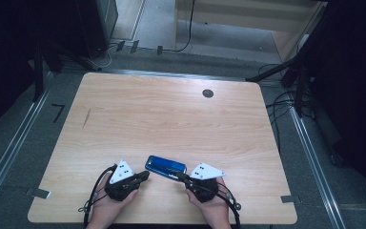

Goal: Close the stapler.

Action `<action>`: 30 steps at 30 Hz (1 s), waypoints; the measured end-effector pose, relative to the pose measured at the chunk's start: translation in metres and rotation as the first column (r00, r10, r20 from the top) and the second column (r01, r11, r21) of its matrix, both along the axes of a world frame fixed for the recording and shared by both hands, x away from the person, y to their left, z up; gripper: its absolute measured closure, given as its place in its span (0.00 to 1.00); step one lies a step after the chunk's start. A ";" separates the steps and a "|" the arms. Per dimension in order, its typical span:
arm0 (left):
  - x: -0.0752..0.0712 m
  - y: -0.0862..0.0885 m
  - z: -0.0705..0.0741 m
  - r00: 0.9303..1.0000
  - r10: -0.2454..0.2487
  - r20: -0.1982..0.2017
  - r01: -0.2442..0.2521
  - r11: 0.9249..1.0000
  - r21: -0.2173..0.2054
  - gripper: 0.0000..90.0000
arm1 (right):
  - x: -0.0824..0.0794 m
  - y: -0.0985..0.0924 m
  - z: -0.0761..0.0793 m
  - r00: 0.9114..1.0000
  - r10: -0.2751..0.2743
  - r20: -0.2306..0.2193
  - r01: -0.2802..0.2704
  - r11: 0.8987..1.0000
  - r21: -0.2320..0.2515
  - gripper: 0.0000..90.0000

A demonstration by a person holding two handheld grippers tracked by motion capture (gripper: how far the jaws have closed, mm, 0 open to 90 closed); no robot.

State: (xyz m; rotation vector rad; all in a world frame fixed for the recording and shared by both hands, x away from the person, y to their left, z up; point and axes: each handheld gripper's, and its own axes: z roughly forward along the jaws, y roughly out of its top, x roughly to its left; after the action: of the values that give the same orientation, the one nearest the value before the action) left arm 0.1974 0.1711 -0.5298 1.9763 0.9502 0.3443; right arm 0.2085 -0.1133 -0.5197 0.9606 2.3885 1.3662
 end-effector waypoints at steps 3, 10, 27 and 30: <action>-0.003 0.017 0.002 0.999 0.046 0.006 -0.046 0.999 -0.028 0.93 | 0.001 0.000 -0.003 1.000 -0.009 -0.007 0.009 1.000 -0.008 1.00; -0.004 0.060 0.005 0.984 0.174 0.042 -0.171 0.982 -0.079 0.73 | 0.003 0.000 -0.005 1.000 -0.017 -0.006 0.017 1.000 -0.002 1.00; -0.020 0.128 0.008 0.921 0.382 0.075 -0.377 0.923 -0.078 0.38 | 0.008 0.001 -0.008 0.999 -0.034 -0.008 0.034 0.999 -0.006 1.00; -0.023 0.138 0.007 0.914 0.398 0.075 -0.393 0.916 -0.076 0.34 | 0.010 0.000 -0.008 0.999 -0.036 -0.004 0.036 0.999 -0.009 1.00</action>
State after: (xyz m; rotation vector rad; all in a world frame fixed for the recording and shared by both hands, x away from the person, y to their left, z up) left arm 0.1740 0.3095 -0.5227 1.6904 1.2883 0.6190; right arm 0.2184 -0.1130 -0.5274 0.9995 2.3665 1.3414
